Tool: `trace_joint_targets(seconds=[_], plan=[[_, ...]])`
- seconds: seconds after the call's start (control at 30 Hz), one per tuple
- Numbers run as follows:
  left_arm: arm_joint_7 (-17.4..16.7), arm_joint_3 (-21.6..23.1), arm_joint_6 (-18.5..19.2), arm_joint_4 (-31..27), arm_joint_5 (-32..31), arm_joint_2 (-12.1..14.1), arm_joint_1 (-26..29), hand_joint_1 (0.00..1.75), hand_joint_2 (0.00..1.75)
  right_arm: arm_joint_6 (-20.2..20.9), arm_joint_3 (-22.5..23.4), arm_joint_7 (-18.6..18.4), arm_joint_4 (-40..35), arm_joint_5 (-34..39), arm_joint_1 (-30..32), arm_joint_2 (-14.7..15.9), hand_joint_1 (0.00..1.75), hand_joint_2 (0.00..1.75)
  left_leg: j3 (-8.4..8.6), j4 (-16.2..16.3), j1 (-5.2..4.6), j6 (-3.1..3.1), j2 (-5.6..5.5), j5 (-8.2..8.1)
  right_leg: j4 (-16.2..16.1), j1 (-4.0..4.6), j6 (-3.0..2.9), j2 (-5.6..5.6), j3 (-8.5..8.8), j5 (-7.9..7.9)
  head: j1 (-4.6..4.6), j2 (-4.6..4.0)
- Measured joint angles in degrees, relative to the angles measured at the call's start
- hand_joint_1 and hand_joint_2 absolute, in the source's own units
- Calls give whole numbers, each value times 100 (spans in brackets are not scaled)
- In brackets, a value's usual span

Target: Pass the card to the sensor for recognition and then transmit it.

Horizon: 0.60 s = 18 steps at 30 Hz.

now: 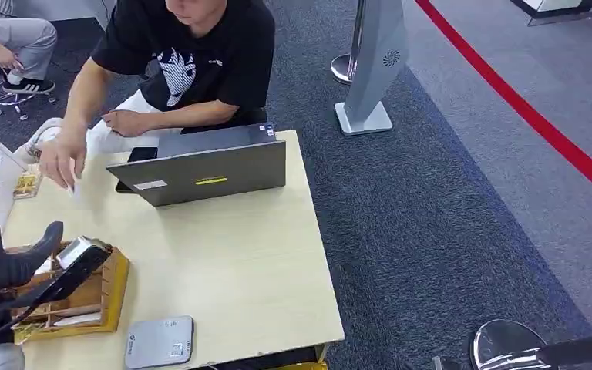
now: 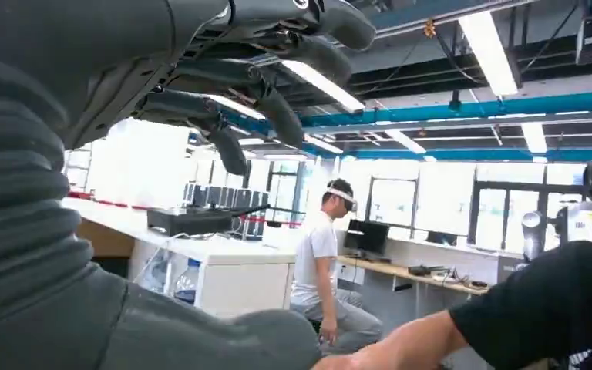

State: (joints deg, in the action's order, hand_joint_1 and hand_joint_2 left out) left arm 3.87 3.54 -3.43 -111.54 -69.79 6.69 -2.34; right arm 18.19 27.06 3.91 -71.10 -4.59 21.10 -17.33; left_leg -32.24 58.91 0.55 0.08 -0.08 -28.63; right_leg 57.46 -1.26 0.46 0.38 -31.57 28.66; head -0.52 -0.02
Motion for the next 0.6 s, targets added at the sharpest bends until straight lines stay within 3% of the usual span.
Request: trace_joint_targets(seconds=[0.23, 0.4, 0.6], plan=[[555, 18, -345, -404, -243, 376, 1140, 0, 175, -53, 2, -24, -190, 337, 158, 0, 0, 175, 5, -1, 1, -3, 12, -3, 0, 0, -2, 13, -2, 2, 0, 0], [353, 31, -711, -354, -472, 980, 2059, 0, 175, -77, 4, -18, -317, 540, 233, 0, 0, 175, 6, -4, 2, -10, 13, -11, 0, 1, -13, 14, -3, 14, 0, 0], [238, -124, -1044, 54, -625, 1324, 2617, 0, 175, -79, 4, -22, -417, 710, 299, 0, 0, 175, 6, -4, 2, -10, 12, -11, 0, 1, -13, 12, 1, 14, 2, 0]])
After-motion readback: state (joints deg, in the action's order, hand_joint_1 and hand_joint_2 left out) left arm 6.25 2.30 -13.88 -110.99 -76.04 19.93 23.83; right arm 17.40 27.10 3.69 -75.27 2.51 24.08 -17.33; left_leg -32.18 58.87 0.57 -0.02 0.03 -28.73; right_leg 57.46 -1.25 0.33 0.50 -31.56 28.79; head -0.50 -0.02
